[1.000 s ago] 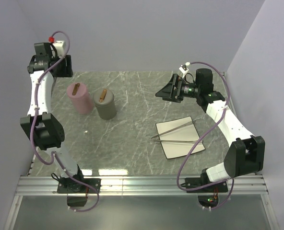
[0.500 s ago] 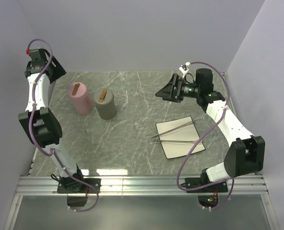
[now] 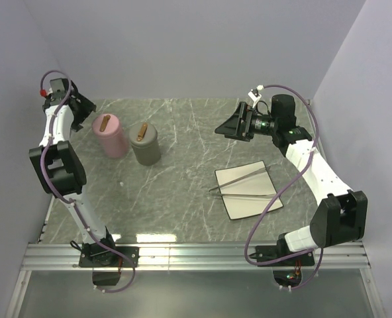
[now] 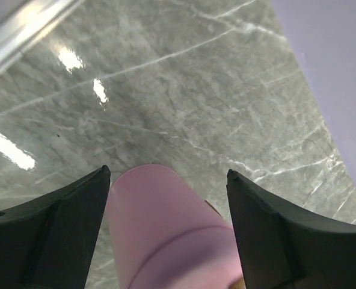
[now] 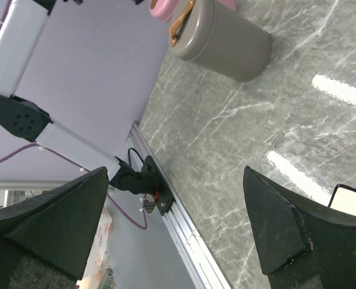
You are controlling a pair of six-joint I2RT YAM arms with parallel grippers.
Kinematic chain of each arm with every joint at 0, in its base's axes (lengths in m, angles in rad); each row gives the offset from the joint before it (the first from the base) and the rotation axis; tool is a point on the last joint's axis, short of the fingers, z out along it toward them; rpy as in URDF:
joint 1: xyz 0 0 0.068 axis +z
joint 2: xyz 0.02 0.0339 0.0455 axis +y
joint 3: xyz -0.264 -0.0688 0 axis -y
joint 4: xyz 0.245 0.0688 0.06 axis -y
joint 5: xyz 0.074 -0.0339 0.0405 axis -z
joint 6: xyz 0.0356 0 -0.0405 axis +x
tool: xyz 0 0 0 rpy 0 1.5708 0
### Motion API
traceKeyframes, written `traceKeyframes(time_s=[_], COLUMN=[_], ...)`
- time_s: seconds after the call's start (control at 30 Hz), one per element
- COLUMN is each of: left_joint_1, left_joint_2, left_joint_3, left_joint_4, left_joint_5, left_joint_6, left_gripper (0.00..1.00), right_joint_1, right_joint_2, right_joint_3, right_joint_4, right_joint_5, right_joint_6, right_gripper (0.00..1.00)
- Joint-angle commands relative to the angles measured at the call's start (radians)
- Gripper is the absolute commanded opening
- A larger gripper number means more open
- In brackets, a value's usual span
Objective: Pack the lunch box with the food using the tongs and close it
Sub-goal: Move the packing box to the center of the board.
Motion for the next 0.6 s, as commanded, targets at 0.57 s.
traceKeyframes(time_s=[0.57], left_joint_1=[-0.022], left_joint_2=[0.077], left_joint_3=[-0.156], left_joint_4=[0.087], left_joint_5=[0.105], left_joint_6=[-0.174], left_gripper=[0.87], right_joint_1=[-0.006], right_joint_2=[-0.014], right_joint_3=[-0.013], right_joint_4=[0.028], right_joint_5=[-0.019], right_joint_6=[-0.011], right_gripper=[1.0])
